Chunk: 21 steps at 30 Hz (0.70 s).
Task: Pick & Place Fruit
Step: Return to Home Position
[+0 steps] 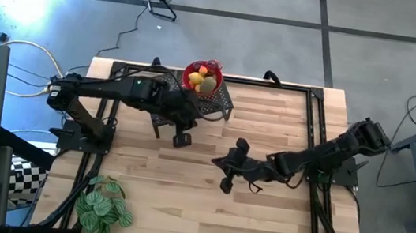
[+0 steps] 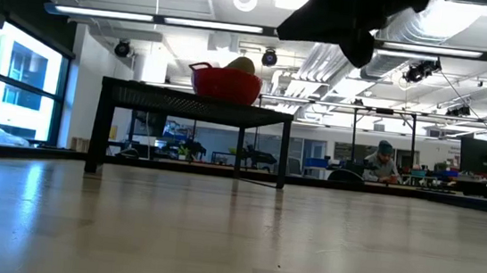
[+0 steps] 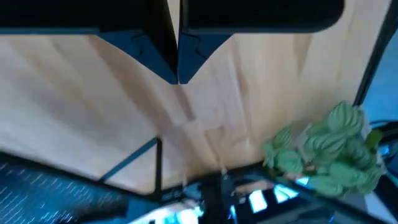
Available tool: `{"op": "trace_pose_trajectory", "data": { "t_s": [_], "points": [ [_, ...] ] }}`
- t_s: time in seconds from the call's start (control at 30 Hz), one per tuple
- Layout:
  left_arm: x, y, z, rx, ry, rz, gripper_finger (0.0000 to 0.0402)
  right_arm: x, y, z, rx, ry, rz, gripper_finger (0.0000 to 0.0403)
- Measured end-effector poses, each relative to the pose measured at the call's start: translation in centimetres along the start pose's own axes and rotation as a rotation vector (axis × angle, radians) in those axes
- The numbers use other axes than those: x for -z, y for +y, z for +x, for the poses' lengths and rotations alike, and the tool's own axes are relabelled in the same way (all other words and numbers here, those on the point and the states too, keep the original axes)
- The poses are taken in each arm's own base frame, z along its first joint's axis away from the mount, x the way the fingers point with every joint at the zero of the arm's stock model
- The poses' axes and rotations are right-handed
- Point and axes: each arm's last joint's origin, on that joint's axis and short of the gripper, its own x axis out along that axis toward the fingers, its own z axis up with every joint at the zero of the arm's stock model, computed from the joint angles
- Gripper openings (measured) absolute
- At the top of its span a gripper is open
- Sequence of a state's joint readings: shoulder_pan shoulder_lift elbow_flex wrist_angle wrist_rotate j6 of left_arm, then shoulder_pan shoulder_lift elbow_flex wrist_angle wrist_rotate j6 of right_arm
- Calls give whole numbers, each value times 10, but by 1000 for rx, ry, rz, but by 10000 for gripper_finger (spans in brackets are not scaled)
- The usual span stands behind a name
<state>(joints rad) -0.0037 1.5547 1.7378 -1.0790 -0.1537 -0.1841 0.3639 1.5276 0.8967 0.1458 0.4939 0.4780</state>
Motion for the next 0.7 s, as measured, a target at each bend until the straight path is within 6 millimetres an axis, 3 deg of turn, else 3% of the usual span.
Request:
{"op": "trace_pose_trajectory", "data": {
  "t_s": [0.3, 0.7],
  "points": [
    [0, -5, 0, 125, 13, -1, 0, -20, -21, 0, 136, -97, -27, 2],
    [-3, -5, -1, 134, -21, -9, 0, -31, -30, -1, 92, -102, -42, 2]
  ]
}}
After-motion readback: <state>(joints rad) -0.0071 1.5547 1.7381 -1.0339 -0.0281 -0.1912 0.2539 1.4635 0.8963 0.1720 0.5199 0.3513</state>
